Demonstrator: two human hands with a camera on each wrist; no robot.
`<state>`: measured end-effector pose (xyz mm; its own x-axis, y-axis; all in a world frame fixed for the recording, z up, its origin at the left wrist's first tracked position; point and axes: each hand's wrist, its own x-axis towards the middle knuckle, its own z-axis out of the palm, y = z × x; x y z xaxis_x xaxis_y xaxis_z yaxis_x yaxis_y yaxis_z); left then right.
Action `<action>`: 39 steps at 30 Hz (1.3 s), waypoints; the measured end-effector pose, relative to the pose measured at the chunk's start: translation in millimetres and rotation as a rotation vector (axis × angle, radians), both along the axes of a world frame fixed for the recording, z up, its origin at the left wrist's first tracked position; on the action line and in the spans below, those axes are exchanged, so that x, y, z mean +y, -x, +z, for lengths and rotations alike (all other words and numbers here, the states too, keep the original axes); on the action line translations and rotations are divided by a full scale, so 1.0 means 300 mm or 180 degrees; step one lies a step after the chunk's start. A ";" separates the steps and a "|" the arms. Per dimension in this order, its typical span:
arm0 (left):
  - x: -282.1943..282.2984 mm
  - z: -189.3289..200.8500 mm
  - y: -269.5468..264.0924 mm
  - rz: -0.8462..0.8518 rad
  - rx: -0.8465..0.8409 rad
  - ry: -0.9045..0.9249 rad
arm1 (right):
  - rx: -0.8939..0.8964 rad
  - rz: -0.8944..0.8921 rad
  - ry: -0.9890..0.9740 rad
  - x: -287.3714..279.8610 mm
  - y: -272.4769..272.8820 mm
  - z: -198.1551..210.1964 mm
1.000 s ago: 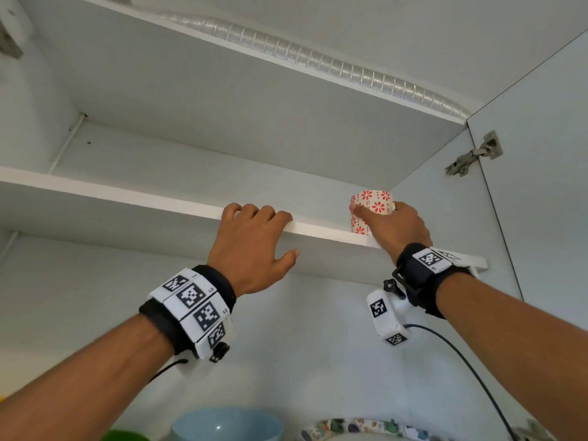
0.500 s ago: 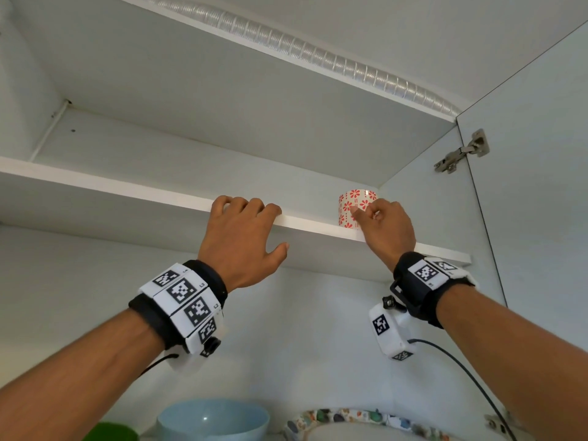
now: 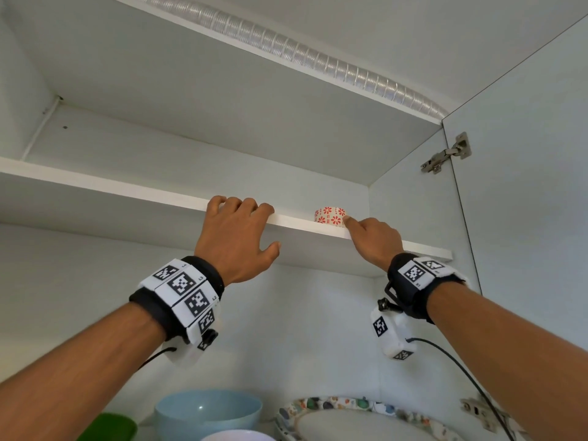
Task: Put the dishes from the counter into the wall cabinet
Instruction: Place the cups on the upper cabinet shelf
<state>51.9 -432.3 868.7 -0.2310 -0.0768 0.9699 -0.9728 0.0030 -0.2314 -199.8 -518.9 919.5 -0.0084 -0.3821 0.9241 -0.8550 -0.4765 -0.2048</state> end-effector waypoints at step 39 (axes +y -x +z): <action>0.067 -1.663 0.727 -0.2181 -0.0078 -0.4529 | 0.0275 0.0313 -0.2278 0.505 0.611 -1.969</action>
